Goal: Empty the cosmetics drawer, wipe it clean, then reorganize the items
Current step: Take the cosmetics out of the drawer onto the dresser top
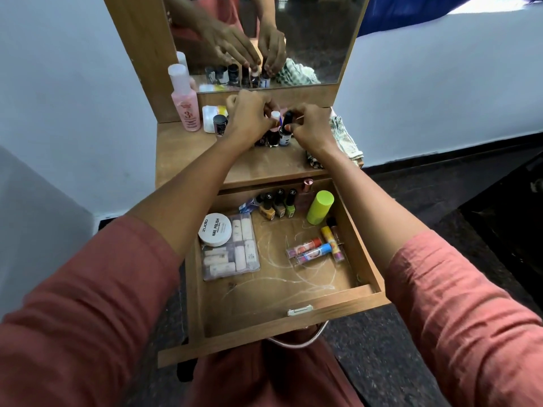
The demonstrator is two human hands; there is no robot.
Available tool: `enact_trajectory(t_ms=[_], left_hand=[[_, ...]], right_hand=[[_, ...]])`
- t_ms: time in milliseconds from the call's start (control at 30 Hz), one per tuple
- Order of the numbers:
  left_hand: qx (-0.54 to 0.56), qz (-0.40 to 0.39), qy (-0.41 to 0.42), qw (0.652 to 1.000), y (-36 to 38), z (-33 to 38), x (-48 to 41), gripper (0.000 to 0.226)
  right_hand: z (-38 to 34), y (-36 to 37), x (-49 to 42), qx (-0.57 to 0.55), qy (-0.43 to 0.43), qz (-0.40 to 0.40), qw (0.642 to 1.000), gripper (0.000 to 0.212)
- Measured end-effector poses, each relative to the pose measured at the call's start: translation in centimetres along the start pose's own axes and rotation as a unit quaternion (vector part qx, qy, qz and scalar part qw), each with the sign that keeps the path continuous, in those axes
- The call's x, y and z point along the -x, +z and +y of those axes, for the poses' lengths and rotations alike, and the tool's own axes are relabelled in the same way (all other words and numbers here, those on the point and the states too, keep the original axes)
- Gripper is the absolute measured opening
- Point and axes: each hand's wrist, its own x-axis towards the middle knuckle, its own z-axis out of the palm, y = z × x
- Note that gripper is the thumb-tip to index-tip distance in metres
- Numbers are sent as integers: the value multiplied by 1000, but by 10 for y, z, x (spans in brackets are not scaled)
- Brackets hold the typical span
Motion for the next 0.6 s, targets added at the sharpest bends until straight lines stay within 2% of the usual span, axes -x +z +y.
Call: enact_trajectory(t_ms=[300,467,600], left_hand=[[4,-5,-13,1000,2,-2,1,30],[20,29,-7,999,-1,3,7,27],[49,58,12,997,0,4,21,21]], right_hand=[[7,7,-1,9,-18,9,1000,29],[7,1,4,-4,-5,6,1000,40],[12,-6,15,12,-15,33,999,35]])
